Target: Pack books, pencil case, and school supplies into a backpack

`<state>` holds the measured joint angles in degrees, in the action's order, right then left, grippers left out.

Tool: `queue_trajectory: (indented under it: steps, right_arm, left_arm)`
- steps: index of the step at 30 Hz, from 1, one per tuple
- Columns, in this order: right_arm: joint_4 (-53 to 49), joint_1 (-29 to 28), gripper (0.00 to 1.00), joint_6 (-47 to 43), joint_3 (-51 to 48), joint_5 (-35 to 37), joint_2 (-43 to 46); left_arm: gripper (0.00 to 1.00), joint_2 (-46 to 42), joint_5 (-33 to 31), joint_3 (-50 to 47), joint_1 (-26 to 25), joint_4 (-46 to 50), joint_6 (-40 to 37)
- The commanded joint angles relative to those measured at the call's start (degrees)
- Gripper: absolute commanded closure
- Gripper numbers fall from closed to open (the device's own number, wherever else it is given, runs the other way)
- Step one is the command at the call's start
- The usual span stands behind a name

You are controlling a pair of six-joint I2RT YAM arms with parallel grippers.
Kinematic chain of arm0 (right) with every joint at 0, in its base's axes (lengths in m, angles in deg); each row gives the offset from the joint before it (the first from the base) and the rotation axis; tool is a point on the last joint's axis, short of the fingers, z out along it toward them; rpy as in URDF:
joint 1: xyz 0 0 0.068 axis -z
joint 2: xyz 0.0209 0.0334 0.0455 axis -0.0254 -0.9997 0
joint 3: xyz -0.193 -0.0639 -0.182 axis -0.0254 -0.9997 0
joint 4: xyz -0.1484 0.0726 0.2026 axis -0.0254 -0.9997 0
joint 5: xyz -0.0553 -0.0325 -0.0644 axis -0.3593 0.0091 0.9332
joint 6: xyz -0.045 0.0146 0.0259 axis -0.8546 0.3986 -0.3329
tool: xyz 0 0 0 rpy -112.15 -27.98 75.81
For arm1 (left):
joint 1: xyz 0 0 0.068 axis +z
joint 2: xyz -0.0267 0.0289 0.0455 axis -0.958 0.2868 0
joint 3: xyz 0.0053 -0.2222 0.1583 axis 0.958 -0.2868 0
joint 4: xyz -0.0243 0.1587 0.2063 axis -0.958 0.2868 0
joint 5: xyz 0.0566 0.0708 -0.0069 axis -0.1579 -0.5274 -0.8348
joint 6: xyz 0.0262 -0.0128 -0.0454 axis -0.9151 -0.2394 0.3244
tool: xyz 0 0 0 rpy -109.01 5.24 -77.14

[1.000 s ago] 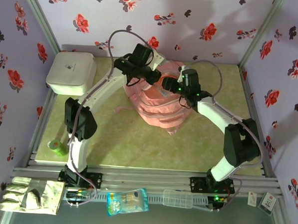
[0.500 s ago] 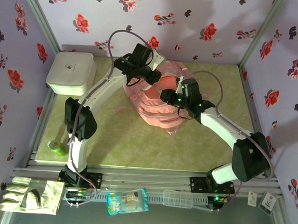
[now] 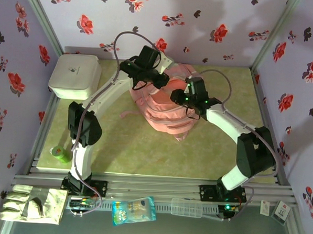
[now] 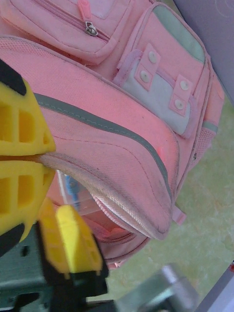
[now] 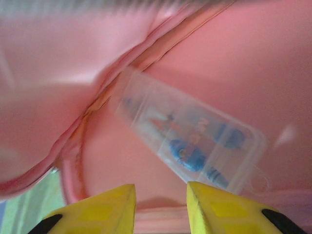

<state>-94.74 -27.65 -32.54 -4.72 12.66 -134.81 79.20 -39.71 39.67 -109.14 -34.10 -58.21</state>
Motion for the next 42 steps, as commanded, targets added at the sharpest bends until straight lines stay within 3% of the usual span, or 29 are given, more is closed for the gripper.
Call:
queue_trajectory:
  steps: [1,8,12,28,36,37,42]
  right_arm:
    - [-3.0,1.0,0.67,-3.3,3.2,5.3,-1.4]
    - [-1.7,-0.3,0.66,-4.8,2.0,-1.0,1.5]
    - [-0.3,-0.5,0.66,-1.2,-0.1,-1.2,1.0]
    - [4.9,2.2,0.68,1.3,8.0,10.9,-10.4]
    - [6.2,2.3,0.62,3.2,-0.8,8.0,0.0]
    - [5.8,2.3,0.60,3.5,-2.7,8.3,2.6]
    - [-3.1,2.5,0.50,2.8,-9.7,14.7,12.9]
  left_arm:
    - [1.00,-1.8,2.3,2.8,0.7,-3.2,1.0]
    - [1.00,-1.5,2.3,2.8,0.7,-3.0,1.1]
    - [1.00,-1.2,2.5,2.9,0.7,-3.2,1.5]
    - [1.00,-0.5,3.6,2.7,0.7,-3.2,2.7]
    - [1.00,0.8,4.5,2.4,0.7,-3.2,3.3]
    - [0.96,1.0,4.9,2.4,0.7,-3.0,3.3]
    - [0.54,-1.6,5.8,-3.4,0.7,-4.3,2.6]
